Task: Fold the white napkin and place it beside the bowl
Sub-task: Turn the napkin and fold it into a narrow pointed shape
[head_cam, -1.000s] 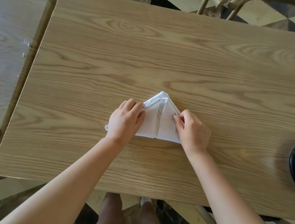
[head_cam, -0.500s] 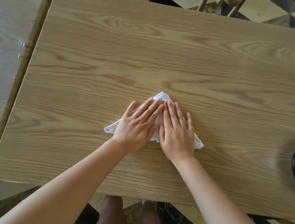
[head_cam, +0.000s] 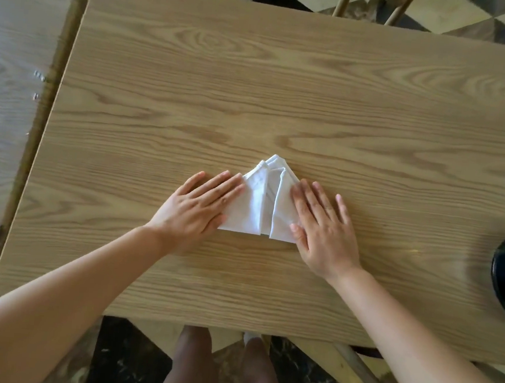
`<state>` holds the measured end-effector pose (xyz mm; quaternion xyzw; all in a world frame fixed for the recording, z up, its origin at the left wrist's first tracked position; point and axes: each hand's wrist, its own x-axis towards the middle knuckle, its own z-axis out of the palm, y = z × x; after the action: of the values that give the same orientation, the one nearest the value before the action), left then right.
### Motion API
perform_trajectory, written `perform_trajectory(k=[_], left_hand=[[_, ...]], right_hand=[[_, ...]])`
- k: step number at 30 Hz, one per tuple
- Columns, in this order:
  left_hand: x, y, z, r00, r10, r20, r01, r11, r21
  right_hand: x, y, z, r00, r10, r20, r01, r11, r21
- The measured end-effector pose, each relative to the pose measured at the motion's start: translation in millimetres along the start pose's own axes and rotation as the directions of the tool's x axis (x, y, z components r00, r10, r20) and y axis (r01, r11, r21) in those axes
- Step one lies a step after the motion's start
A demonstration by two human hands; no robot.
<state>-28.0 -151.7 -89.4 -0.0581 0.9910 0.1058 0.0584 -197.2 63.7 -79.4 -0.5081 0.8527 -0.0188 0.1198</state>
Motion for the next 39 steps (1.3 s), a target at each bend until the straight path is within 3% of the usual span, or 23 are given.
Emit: perform_trajectory(k=[4,8,12,20,23,30,34,37,39], left_hand=[[-0.9,12.1,-4.6,0.997,-0.041,-0.063,0.045,0.997,0.061],[25.2,54.7,-15.4,0.970,-0.126,-0.206,0.129,0.992,0.002],[64.8,83.8,-5.5,0.979,-0.123,-0.164,0.120,0.992,-0.028],[74.0,87.9,10.4,0.977,-0.154,-0.150,0.151,0.988,-0.029],[74.8,87.9,10.6,0.977,-0.159,-0.142,0.157,0.987,-0.021],[74.5,89.6,8.0,0.973,-0.183,-0.143,0.174,0.982,-0.074],[71.0,87.4,-3.8,0.965,-0.211,-0.154,0.161,0.945,-0.286],[55.8,71.1,-20.8,0.946,-0.211,-0.245,0.114,0.926,-0.360],[39.1,53.4,-28.0,0.927,-0.228,-0.298,0.109,0.924,-0.367]], right_hand=[[-4.0,-2.7,-5.4,1.000,0.028,0.005,-0.028,0.999,0.028],[-19.1,-3.0,-14.4,0.934,0.326,-0.146,-0.295,0.935,0.198],[-36.1,-6.2,-17.8,0.868,0.446,-0.219,-0.379,0.879,0.290],[-31.9,-0.9,-28.6,0.814,0.580,-0.015,-0.497,0.710,0.500],[-28.0,-2.3,-35.5,0.797,0.591,0.127,-0.527,0.578,0.623],[-28.9,-20.0,-49.0,0.736,0.675,0.049,-0.413,0.390,0.823],[-27.0,-34.6,-56.6,0.666,0.746,0.019,-0.361,0.300,0.883],[-21.9,-46.5,-66.7,0.645,0.761,-0.069,-0.285,0.323,0.902],[-17.6,-58.4,-71.9,0.665,0.729,-0.162,-0.224,0.402,0.888]])
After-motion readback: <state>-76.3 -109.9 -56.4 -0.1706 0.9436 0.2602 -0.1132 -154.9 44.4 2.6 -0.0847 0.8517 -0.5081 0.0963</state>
